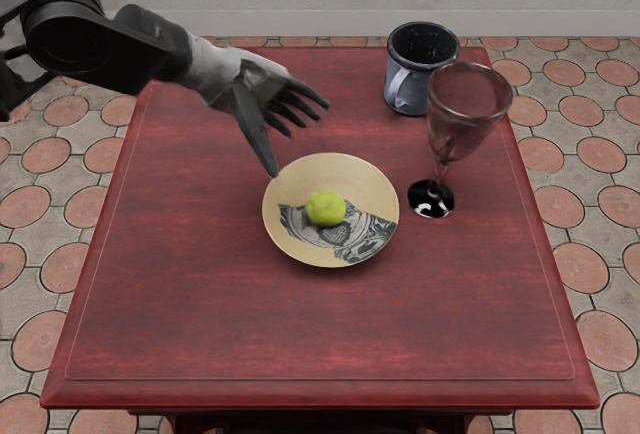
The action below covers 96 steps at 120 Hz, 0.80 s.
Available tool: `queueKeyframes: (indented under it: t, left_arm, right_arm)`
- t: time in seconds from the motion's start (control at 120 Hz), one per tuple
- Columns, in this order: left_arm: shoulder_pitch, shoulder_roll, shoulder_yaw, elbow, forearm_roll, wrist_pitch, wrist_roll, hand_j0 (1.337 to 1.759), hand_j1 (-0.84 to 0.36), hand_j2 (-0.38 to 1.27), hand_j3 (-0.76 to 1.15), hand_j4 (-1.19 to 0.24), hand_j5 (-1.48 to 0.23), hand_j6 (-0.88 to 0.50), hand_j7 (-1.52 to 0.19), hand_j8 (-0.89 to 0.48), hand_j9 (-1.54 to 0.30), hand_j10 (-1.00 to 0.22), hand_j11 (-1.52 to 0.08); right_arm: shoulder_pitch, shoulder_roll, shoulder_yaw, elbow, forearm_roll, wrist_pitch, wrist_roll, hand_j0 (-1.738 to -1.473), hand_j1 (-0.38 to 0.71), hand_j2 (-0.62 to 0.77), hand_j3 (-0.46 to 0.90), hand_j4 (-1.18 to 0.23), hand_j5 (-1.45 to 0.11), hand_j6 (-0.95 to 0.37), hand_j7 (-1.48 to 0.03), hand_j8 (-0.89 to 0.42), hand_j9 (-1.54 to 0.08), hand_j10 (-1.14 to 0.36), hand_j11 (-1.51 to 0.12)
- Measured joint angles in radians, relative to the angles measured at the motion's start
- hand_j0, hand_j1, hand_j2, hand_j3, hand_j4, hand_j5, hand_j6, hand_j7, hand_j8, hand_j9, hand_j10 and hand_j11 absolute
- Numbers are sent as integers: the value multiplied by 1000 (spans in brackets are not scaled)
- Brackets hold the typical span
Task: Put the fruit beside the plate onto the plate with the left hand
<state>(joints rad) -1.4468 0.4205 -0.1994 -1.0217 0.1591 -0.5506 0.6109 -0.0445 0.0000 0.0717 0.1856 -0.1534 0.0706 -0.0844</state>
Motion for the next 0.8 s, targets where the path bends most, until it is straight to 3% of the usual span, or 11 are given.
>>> queueKeyframes:
  t: [0.167, 0.458, 0.8]
  left_arm:
    - [144, 124, -192, 0, -156, -48, 0, 1658, 292, 21, 0, -55, -71, -54, -70, -41, -70, -46, -71]
    - [387, 380, -244, 1, -367, -60, 0, 1658, 335, 5, 0, -12, -17, -11, -17, -8, -17, -10, -17]
    - [451, 536, -247, 7, -522, -61, 0, 1658, 346, 0, 0, 0, -3, 1, -3, 1, -3, 0, -3]
  right_arm:
    - [0, 0, 0, 0, 0, 0, 0, -1658, -325, -4, 0, -20, -26, -21, -26, -20, -26, -20, -26]
    - [0, 0, -1, 0, 0, 0, 0, -1658, -325, -4, 0, -20, -26, -20, -26, -20, -26, -20, -26]
    - [0, 0, -1, 0, 0, 0, 0, -1658, -325, -4, 0, -20, -26, -20, -26, -20, -26, -20, -26]
